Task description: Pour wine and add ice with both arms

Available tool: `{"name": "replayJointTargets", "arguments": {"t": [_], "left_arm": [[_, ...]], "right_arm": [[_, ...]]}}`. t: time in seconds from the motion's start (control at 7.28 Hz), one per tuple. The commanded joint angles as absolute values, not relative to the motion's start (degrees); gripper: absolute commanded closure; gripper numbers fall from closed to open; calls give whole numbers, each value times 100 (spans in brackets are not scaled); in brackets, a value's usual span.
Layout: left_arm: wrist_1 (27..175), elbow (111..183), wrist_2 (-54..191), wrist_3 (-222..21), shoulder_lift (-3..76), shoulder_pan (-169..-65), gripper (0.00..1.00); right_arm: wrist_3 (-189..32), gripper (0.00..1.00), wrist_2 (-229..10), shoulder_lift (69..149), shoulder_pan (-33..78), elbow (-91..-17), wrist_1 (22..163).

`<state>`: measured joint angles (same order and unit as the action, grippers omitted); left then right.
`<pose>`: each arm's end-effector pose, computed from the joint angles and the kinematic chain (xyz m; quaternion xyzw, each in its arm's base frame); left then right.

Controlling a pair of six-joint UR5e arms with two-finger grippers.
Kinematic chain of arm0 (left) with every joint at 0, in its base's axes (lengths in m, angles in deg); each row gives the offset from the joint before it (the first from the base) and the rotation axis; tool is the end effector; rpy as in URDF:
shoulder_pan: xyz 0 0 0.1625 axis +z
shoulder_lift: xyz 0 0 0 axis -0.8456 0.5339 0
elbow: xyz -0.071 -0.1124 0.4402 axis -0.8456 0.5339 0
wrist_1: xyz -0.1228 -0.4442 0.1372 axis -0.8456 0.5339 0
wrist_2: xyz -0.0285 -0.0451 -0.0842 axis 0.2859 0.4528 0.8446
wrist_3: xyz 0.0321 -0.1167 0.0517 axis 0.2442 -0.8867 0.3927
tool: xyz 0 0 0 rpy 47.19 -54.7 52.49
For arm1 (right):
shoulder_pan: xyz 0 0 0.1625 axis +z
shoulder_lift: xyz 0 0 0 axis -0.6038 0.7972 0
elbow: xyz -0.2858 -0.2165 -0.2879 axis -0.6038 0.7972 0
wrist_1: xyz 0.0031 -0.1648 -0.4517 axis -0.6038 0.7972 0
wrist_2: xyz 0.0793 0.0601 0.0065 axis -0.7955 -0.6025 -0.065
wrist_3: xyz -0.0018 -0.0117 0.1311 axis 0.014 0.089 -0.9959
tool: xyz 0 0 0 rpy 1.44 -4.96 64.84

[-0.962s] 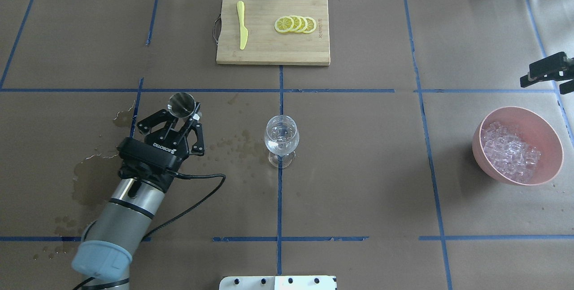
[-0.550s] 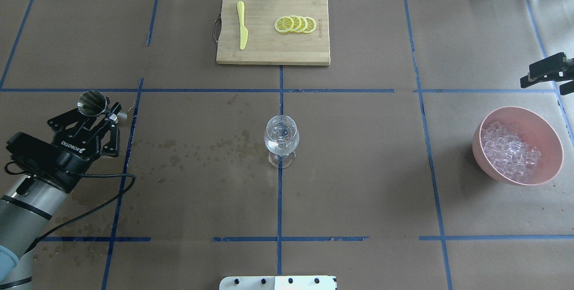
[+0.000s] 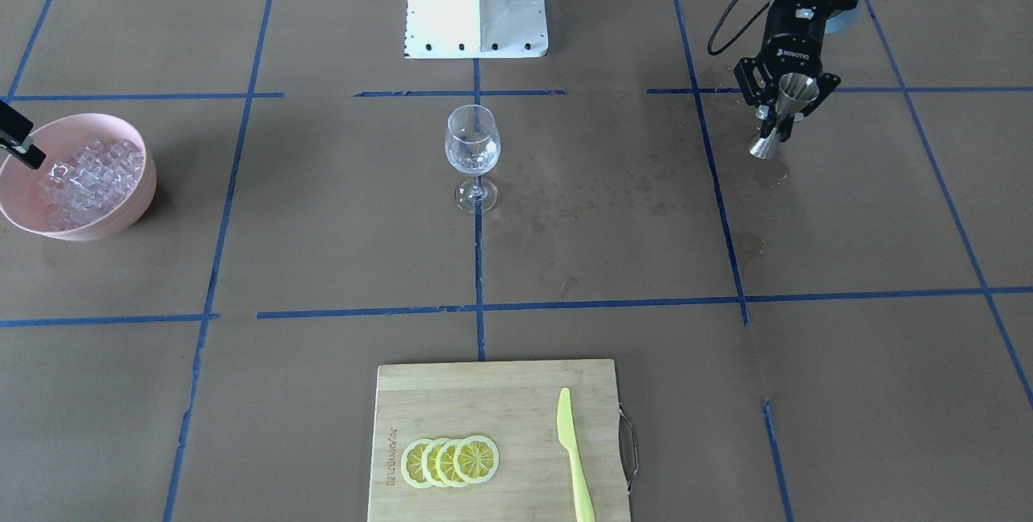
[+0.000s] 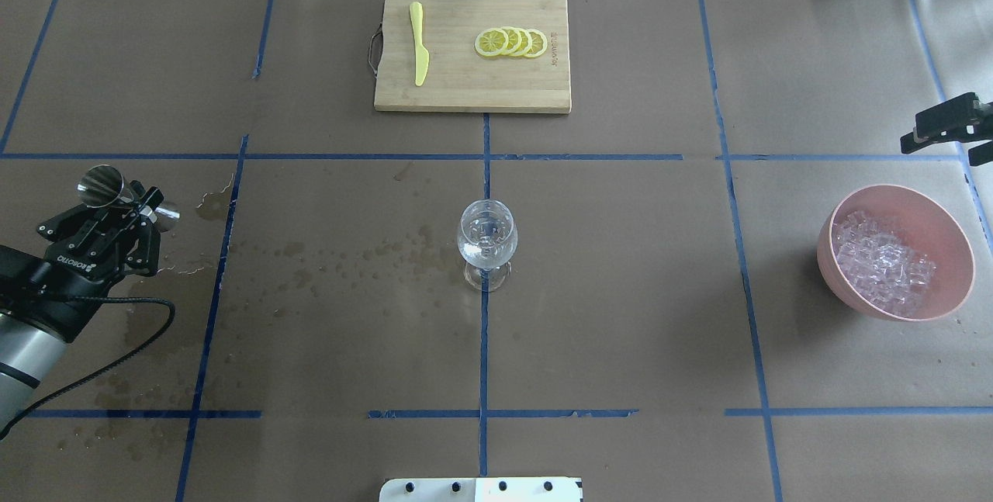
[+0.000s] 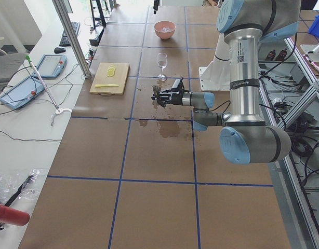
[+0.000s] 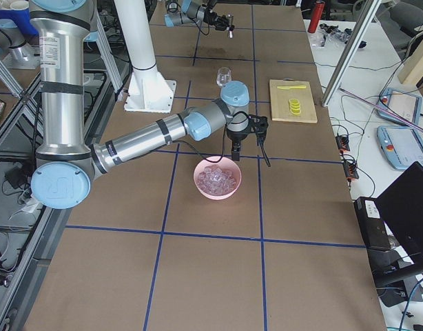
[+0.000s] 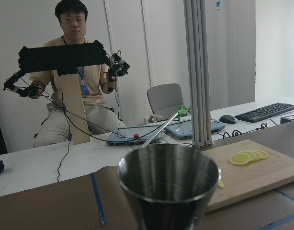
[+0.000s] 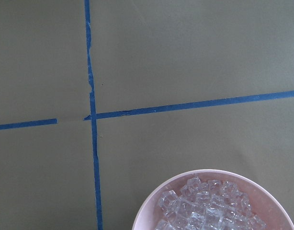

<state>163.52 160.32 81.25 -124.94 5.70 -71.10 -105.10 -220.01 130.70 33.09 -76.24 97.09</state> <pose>0.3750 -0.3382 0.4851 0.6138 0.3641 -0.1214 0.6898 -0.1439 -0.5259 0.4660 0.0348 -0.4385 0.0768 0.8948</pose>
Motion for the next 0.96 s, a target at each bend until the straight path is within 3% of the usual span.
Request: {"name": "replayJointTargets", "arguments": {"t": [0.0,0.27,0.82], "left_arm": [[16184,15824,7725,-13267,511,-7083,100],[15403,15761,7468,-14200,520,-7056,100],[15269,15700,6967,-14282,546,-7004,100]], "right_arm": [[-10525,0,-22010,13070,3309,-7629,9706],[-10525,0,-21827,13122,3221,-7620,9706],[-10760,0,-20975,13667,2397,-7620,9180]]}}
